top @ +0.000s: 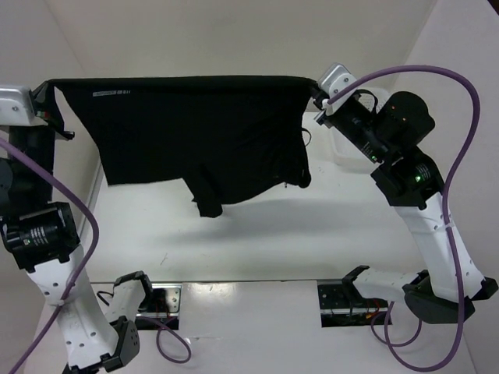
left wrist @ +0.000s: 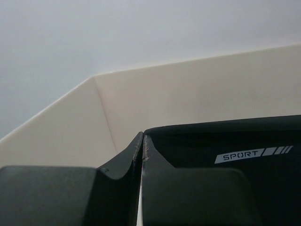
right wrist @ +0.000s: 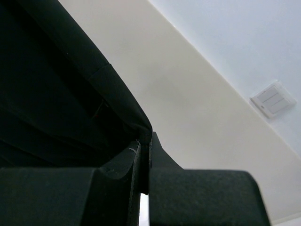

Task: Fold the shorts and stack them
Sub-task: Flatten the shorts out

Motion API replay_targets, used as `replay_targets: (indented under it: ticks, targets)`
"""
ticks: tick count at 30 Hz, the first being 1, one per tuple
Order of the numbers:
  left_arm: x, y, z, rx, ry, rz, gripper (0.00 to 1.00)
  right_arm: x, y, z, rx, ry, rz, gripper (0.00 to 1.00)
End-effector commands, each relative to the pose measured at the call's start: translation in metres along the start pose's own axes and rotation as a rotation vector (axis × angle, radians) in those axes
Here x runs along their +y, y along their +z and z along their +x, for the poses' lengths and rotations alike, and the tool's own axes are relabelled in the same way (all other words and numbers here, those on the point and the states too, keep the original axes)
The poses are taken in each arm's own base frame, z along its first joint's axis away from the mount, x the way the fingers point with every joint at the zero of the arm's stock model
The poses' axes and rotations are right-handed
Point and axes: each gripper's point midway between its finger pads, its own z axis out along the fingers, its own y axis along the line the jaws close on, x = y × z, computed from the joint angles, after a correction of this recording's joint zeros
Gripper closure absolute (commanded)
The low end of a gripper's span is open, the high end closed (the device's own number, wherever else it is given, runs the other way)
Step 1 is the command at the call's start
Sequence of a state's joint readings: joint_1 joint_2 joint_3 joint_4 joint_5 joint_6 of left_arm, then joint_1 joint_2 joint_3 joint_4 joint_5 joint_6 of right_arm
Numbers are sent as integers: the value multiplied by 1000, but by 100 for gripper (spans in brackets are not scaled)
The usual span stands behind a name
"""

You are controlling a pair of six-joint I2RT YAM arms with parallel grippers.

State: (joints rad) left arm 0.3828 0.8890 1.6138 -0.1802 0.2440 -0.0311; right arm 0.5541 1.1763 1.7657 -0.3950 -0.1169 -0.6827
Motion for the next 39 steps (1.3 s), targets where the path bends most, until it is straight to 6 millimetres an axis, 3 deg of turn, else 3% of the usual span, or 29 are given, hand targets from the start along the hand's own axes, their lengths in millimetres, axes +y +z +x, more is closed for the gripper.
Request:
replay_targets:
  ticks: [1, 5, 6, 7, 8, 9, 10, 11, 12, 14, 15, 16, 17, 18, 20, 21, 22, 23, 24, 25, 27, 28, 30, 32, 34, 39]
  targets:
    - [34, 21, 44, 124, 23, -120, 100, -25, -16, 14, 77, 19, 126, 100]
    - [26, 48, 99, 244, -20, -27, 100, -11, 0, 47, 134, 97, 117, 100]
    - [24, 52, 107, 267, -30, -10, 100, -12, 8, 67, 173, 114, 120, 100]
    - [24, 62, 135, 325, -51, 8, 100, -8, 15, 75, 174, 141, 88, 100]
    - [22, 68, 142, 338, -60, 31, 100, -4, 20, 91, 199, 194, 76, 100]
    - [21, 72, 156, 378, -77, 45, 100, -7, 32, 118, 246, 221, 77, 100]
    - [18, 80, 187, 440, -105, 74, 100, 3, 40, 135, 267, 252, 36, 100]
    - [17, 82, 202, 474, -120, 86, 100, 6, 48, 146, 275, 288, 31, 100]
    - [10, 89, 227, 519, -144, 112, 100, 22, 61, 181, 334, 318, -6, 100]
    - [-14, 89, 258, 592, -187, 180, 100, 41, 77, 201, 338, 365, -59, 100]
    - [-26, 90, 287, 656, -213, 208, 100, 57, 89, 224, 371, 397, -94, 100]
    - [-54, 86, 303, 706, -238, 268, 100, 71, 95, 234, 374, 416, -149, 100]
    - [-65, 85, 318, 740, -240, 275, 100, 79, 101, 244, 383, 448, -160, 100]
    - [-80, 80, 349, 809, -255, 296, 100, 91, 112, 267, 420, 472, -175, 100]
    - [-115, 76, 376, 872, -263, 356, 100, 94, 122, 288, 452, 472, -158, 100]
    - [-131, 71, 404, 935, -276, 386, 100, 108, 128, 313, 495, 487, -179, 100]
    - [-146, 69, 413, 969, -282, 417, 97, 110, 129, 328, 530, 506, -169, 100]
    - [-180, 60, 436, 1038, -289, 483, 92, 110, 134, 332, 537, 509, -172, 100]
    - [-199, 52, 444, 1087, -298, 527, 73, 126, 136, 354, 590, 548, -189, 100]
    - [-230, 50, 458, 1125, -296, 588, 66, 131, 137, 362, 609, 563, -195, 100]
    - [-257, 43, 472, 1178, -293, 638, 58, 130, 140, 372, 622, 554, -173, 100]
    - [-270, 36, 492, 1218, -292, 658, 57, 131, 142, 378, 629, 551, -163, 100]
    - [-296, 34, 498, 1213, -283, 703, 55, 132, 143, 384, 639, 549, -157, 100]
    - [-319, 17, 519, 1257, -276, 744, 49, 138, 140, 392, 658, 544, -170, 100]
    - [-335, 14, 531, 1271, -271, 767, 46, 138, 136, 398, 671, 548, -166, 100]
    - [-340, -6, 555, 1343, -257, 766, 31, 140, 128, 405, 698, 527, -164, 100]
